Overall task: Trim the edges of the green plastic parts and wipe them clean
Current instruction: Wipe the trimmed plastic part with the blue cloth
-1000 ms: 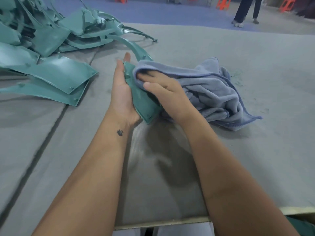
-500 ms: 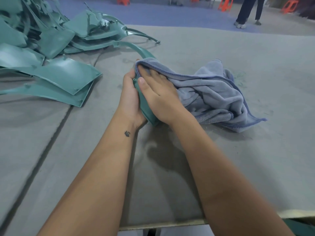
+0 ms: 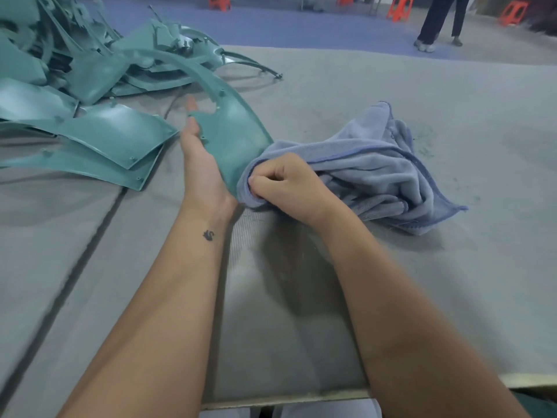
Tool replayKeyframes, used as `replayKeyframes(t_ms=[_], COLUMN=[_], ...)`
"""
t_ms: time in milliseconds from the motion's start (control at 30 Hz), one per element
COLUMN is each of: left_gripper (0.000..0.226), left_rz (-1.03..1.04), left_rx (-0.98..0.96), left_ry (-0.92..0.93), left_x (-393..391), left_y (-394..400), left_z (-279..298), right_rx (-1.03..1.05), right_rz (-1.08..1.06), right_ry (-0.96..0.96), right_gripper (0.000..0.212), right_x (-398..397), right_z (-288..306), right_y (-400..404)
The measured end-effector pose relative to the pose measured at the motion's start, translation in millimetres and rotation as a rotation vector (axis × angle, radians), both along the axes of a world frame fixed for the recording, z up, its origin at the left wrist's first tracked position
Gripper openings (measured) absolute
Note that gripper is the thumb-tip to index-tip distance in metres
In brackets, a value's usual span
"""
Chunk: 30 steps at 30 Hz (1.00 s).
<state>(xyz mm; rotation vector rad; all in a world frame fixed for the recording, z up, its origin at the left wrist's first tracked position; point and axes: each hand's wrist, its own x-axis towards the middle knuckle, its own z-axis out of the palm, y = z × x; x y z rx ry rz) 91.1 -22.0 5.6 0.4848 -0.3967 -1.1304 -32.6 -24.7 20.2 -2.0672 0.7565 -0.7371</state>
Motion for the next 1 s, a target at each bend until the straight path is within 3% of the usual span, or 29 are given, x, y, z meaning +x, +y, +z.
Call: replayKeyframes(t_ms=[133,233,333,467,500,567,667,767,900,1000], left_gripper=[0.045,0.050,0.035,0.036,0.031,0.043,0.040,0.025,0.037,0.038], left_rz=[-0.074,-0.100,-0.054,0.038,0.059,0.079,0.083,0.069,0.050,0.046], left_rx=[0.037,0.017,0.087,0.143,0.117,0.071,0.036,-0.045,-0.045,0.036], left_ry=[-0.010,-0.037,-0.047,0.006,0.017,0.050,0.160,0.142,0.264,0.265], left_x=[-7.2,-3.3,-1.9,3.7,3.8,4.7,2.2,-4.2,-5.3,-8.4], left_y=[2.4,4.1,5.3,4.2,5.3,6.1,5.6,5.1,3.8,1.7], left_z=[4.2,4.9,6.3,7.4,8.9,9.8,10.4,8.6,8.8,8.7], right_rx=[-0.162,-0.208,-0.201,0.253,0.382,0.604,0.780,0.610,0.208,0.072], right_rz=[-0.198,-0.327,-0.422,-0.473,-0.424,-0.290,-0.222,-0.331,-0.336,-0.426], right_ry=[-0.046,-0.131,-0.174,-0.752,-0.905,-1.064,-1.041,-0.977,-0.392,-0.244], right_gripper=[0.036,0.016,0.044,0.048,0.044,0.027,0.022,0.021,0.023,0.026], right_x=[-0.7,-10.7,-15.4,-20.0,-26.4,-38.6,-36.9,-17.8,-8.6,-9.1], right_z=[-5.6,-6.4,-4.3,10.5,12.7,15.9,16.0,12.7,0.9,1.0], right_y=[-11.2,-24.9,-29.3,-30.5,-32.5,-37.7,-36.3,-33.5,-28.2,-23.6])
